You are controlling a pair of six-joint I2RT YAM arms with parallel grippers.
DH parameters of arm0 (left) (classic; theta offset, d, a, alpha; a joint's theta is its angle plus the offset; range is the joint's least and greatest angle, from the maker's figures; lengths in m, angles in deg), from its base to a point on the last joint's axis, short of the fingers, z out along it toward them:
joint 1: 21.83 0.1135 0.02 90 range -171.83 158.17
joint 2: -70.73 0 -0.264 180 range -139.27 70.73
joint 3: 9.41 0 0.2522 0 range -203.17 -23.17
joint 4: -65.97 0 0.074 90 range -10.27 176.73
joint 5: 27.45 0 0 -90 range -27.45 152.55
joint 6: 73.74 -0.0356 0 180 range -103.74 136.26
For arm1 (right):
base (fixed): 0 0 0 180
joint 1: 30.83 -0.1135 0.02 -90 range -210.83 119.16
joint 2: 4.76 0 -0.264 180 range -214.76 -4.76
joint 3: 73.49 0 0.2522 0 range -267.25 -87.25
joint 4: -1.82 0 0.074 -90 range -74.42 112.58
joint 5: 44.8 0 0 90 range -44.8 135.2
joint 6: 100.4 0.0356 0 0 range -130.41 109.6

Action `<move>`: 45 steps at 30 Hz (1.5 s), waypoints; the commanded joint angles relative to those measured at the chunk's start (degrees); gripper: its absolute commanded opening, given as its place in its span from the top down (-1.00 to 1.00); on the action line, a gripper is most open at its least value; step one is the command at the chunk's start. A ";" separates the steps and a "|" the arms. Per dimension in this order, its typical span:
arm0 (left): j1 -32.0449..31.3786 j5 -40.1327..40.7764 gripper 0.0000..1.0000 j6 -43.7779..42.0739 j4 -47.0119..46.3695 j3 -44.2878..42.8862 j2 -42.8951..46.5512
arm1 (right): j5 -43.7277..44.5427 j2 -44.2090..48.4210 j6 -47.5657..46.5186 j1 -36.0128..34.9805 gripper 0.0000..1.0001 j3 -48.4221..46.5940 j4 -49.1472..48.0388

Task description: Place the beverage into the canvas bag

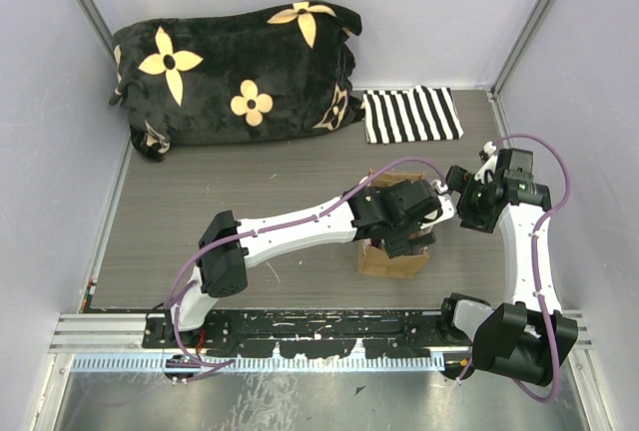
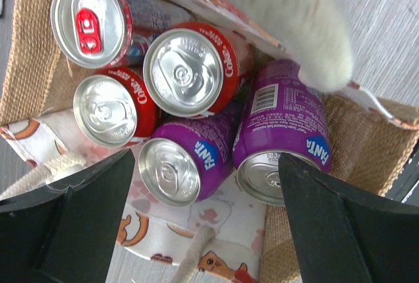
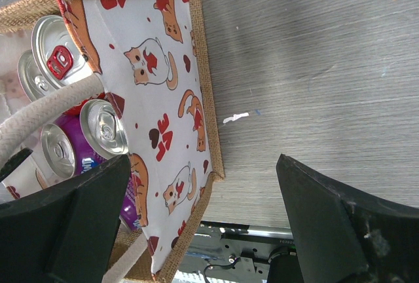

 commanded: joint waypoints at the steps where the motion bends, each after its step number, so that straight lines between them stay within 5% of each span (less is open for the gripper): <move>1: 0.00 -0.52 -0.97 0.96 -0.51 -3.99 -2.88 | -0.97 0.44 0.04 -0.07 -1.00 0.15 -1.76; 26: -0.01 0.83 -0.99 1.84 -4.43 -3.11 -6.59 | -0.56 0.16 0.21 -0.08 -1.00 0.09 -1.90; 45: 0.62 -1.69 -0.96 3.34 -3.51 0.16 9.16 | -0.10 1.78 2.89 -0.05 -1.00 -4.95 -2.89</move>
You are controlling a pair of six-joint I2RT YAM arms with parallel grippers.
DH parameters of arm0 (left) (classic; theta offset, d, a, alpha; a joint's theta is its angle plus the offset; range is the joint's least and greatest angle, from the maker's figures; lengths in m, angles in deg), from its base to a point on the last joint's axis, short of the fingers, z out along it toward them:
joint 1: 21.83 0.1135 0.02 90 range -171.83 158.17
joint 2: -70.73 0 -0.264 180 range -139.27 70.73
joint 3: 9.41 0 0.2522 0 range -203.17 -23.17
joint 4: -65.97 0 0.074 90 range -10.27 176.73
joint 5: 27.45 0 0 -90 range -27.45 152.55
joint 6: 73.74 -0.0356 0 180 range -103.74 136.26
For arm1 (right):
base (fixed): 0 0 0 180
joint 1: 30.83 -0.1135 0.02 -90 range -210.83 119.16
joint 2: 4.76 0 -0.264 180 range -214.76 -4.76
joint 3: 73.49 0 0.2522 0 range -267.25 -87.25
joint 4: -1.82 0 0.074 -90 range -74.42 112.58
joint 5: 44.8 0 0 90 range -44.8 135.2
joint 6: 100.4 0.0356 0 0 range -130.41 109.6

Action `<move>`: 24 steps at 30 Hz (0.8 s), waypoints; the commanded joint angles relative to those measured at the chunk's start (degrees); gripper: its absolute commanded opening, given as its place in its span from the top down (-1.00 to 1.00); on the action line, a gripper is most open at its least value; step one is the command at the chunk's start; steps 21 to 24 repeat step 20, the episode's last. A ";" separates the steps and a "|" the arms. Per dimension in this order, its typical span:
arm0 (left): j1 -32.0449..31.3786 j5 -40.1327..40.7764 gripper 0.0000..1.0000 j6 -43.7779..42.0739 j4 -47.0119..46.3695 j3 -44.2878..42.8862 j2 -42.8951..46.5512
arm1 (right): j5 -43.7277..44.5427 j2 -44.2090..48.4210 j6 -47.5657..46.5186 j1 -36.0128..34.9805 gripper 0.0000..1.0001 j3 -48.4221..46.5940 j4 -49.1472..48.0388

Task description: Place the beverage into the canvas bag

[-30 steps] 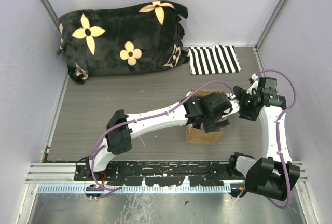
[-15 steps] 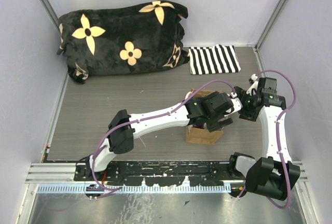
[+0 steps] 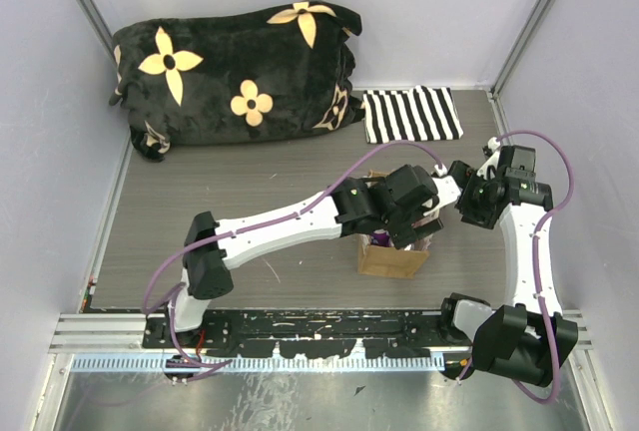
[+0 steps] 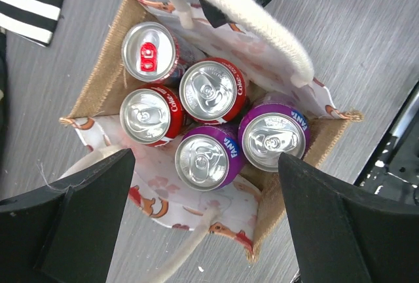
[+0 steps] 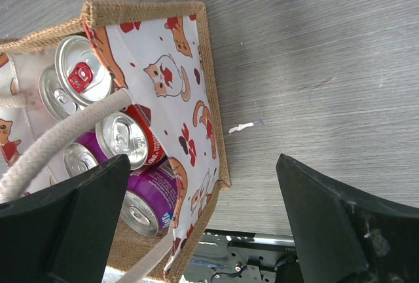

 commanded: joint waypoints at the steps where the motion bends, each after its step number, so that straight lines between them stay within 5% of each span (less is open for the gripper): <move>1: 1.04 -2.33 -0.96 1.26 0.20 0.89 3.86 | -0.14 1.60 0.92 -0.06 -1.00 -3.92 -1.54; 10: 12.47 -18.32 -0.96 8.22 4.39 4.49 13.43 | 0.41 2.28 1.79 -0.04 -1.00 -6.78 -2.17; 24: 19.03 -21.44 -0.96 8.53 1.85 16.46 24.21 | -0.24 3.94 4.58 -0.01 -1.00 -5.80 -3.70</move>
